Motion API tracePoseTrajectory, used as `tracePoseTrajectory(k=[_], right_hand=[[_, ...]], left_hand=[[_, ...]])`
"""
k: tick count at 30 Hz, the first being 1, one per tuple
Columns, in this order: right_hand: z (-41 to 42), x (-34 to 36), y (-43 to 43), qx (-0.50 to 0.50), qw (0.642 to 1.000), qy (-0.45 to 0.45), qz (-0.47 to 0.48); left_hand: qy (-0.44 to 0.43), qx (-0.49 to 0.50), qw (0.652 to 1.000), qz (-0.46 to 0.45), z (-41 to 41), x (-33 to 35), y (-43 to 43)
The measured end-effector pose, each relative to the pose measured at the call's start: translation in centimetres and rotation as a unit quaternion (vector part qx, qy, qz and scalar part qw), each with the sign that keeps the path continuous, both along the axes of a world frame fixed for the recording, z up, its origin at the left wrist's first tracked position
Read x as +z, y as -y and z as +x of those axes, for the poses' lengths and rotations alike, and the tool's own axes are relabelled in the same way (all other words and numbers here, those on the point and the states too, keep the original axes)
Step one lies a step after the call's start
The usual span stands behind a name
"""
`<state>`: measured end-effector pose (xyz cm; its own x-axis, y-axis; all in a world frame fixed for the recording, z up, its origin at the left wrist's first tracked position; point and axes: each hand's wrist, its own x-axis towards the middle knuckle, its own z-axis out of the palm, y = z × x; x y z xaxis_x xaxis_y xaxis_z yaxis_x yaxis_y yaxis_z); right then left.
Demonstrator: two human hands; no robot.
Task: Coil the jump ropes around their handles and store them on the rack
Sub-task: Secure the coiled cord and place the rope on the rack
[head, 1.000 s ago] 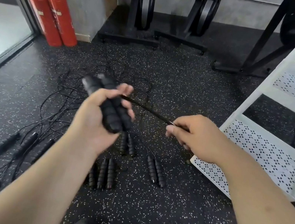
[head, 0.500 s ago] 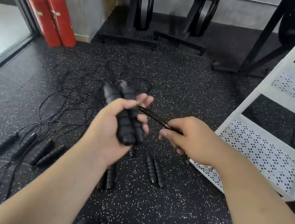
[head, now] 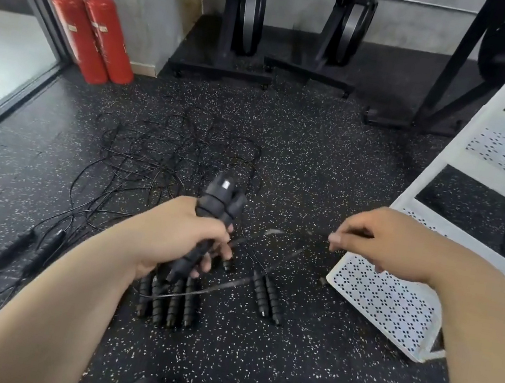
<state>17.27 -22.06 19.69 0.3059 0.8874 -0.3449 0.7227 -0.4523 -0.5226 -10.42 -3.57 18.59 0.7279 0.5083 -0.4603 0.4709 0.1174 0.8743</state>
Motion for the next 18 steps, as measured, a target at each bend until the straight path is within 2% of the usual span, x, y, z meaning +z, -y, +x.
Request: tracePoseTrajectory(k=[5,8,12,15,17,18], right_hand=[[-4.0,-0.4,-1.0,0.091,0.99,-0.007,-0.111],[-6.6,-1.7,-1.9,0.134,0.983,0.005,-0.127],[-6.5,-2.1,-2.7,0.128,0.99,0.052,-0.006],[-5.8,-0.7,-2.6,0.053,0.992,0.048,0.109],[-5.6,0.0,-2.5,-0.012,0.981,0.067,0.183],[-5.6,0.2,-2.5,-0.043,0.971,0.07,0.226]], left_hand=[[0.056,-0.046,0.996,0.057,0.3,-0.1,0.4],[0.092,-0.078,0.991,0.057,0.3,0.1,0.4],[0.121,-0.111,0.986,0.024,0.5,-0.1,0.5],[0.125,-0.123,0.985,0.002,0.5,-0.4,0.7],[0.11,-0.131,0.984,0.047,0.6,-0.5,0.7],[0.09,-0.131,0.982,0.107,0.7,-0.6,0.8]])
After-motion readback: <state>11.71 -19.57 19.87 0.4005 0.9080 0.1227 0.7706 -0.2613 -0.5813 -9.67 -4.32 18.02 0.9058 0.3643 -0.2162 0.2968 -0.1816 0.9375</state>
